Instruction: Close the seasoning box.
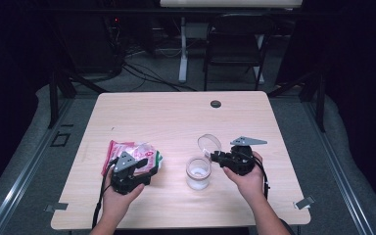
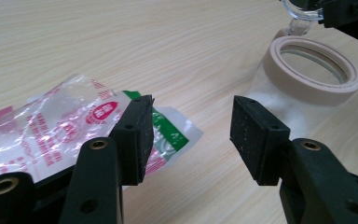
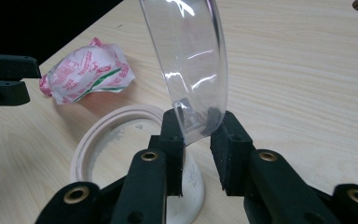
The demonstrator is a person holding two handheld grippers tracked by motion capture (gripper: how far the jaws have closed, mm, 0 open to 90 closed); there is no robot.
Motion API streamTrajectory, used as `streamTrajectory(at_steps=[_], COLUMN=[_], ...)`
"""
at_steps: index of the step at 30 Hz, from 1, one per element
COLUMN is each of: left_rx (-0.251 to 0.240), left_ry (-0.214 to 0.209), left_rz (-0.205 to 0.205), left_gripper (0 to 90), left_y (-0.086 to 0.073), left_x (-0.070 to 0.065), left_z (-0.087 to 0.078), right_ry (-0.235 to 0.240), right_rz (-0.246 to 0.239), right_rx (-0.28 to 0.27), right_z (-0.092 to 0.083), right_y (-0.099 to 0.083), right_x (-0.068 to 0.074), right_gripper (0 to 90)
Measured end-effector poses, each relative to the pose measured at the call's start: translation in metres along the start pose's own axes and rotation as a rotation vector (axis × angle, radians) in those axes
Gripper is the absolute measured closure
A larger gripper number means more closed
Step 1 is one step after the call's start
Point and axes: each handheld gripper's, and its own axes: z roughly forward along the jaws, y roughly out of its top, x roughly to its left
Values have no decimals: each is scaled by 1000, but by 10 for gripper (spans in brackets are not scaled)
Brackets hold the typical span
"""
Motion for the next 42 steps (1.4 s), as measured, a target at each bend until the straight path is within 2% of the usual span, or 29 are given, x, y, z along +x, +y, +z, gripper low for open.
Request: streamTrajectory(at_steps=[5,8,14,20,21,24,27,32,36,42], left_rx=[-9,-7,-19,11,14,25,36,83,99,97], left_ry=[16,21,25,15,23,33,41,48,52,70], left_rz=[-9,-13,0,17,39,61,102,139,153,184], left_gripper=[511,514,524,528,527,509,494,468,451,449], left_y=[-2,-3,-3,-3,-3,-3,-4,-5,-6,-9], left_x=[7,10,17,19,18,17,14,10,6,1], left_z=[-4,-4,-2,4,7,10,16,24,27,29], right_ry=[28,24,13,30,22,15,2,-4,-8,-10], right_rz=[33,40,21,-11,-34,-36,-38,-8,-7,-11], right_rx=[-25,-25,-41,-29,-34,-40,-18,-31,-46,-42], right_z=[0,0,-3,-7,-10,-12,-13,-15,-15,-11], right_y=[2,2,-1,-6,-7,-9,-11,-15,-15,-13], right_x=[-6,-7,-6,-3,0,2,1,-2,-1,0], right_gripper=[740,725,643,599,600,581,591,631,718,772])
